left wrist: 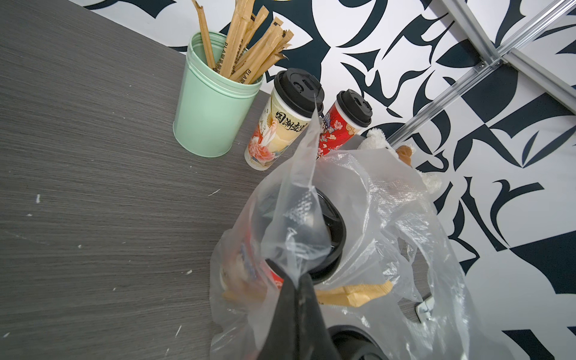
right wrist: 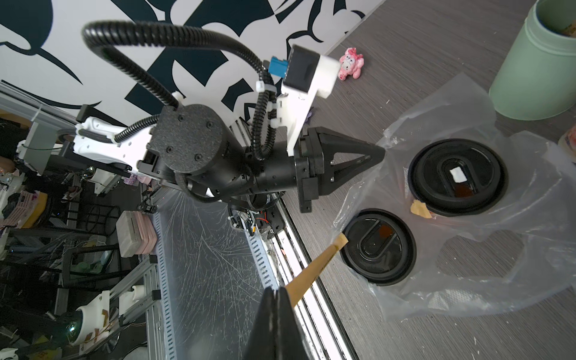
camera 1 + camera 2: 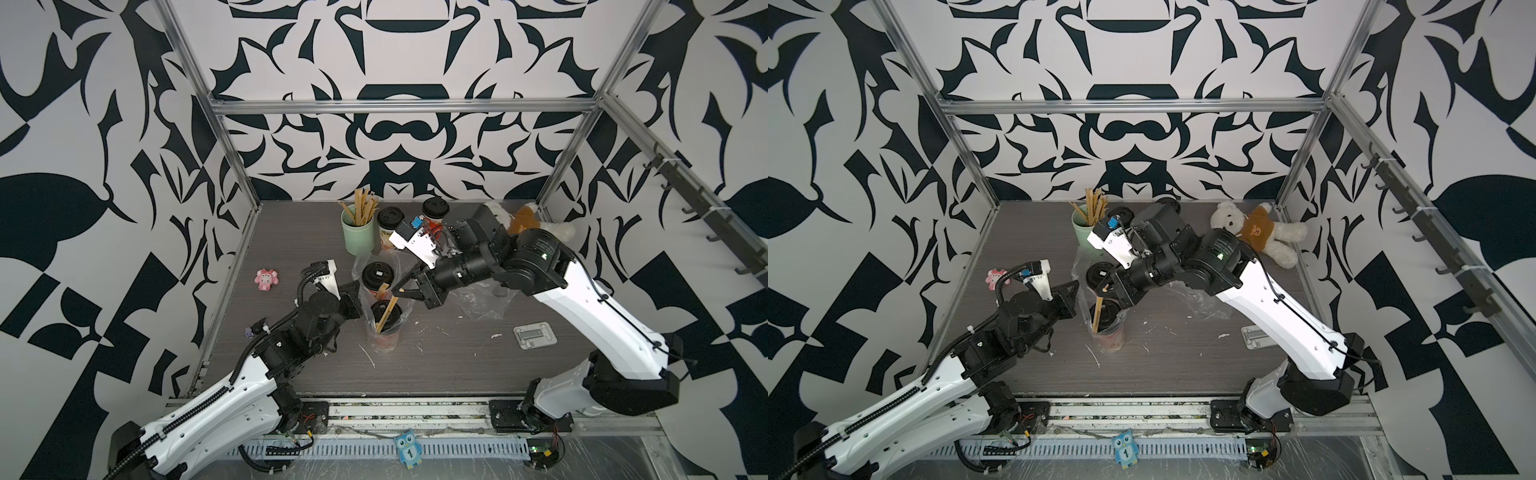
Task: Pack milk tea into plastic carrier bags
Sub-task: Place the straw in the plastic carrier bag.
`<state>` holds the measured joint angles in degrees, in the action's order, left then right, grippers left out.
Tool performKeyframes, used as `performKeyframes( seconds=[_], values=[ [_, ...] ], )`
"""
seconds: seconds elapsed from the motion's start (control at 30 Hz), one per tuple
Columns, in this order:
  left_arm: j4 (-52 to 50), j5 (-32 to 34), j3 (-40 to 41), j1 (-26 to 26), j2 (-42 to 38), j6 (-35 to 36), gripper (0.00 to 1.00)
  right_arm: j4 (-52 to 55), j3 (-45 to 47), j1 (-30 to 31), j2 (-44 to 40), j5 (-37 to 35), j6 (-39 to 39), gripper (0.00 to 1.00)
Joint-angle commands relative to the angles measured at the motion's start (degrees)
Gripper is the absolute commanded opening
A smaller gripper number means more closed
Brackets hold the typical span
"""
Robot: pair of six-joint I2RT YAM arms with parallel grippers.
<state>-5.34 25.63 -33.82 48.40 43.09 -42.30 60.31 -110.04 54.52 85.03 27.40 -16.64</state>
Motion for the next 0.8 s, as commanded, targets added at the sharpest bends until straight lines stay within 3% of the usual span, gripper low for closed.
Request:
performKeyframes(
  seconds=[0.0,0.53,0.77],
  values=[
    [1.04,-0.23,0.82,-0.06,-0.76,-0.50,0.00,1.03,1.07,0.31,0.31,0.75,-0.10,0.00],
    [1.17,-0.51,0.73,-0.06,-1.12,-0.42,0.00,3.36,-1.31,0.64,4.78,-4.27,4.17,0.00],
    [1.82,-1.01,-0.09,-0.02,-1.00,-0.42,0.00,8.82,-8.21,3.61,10.26,-8.36,8.69,0.00]
  ],
)
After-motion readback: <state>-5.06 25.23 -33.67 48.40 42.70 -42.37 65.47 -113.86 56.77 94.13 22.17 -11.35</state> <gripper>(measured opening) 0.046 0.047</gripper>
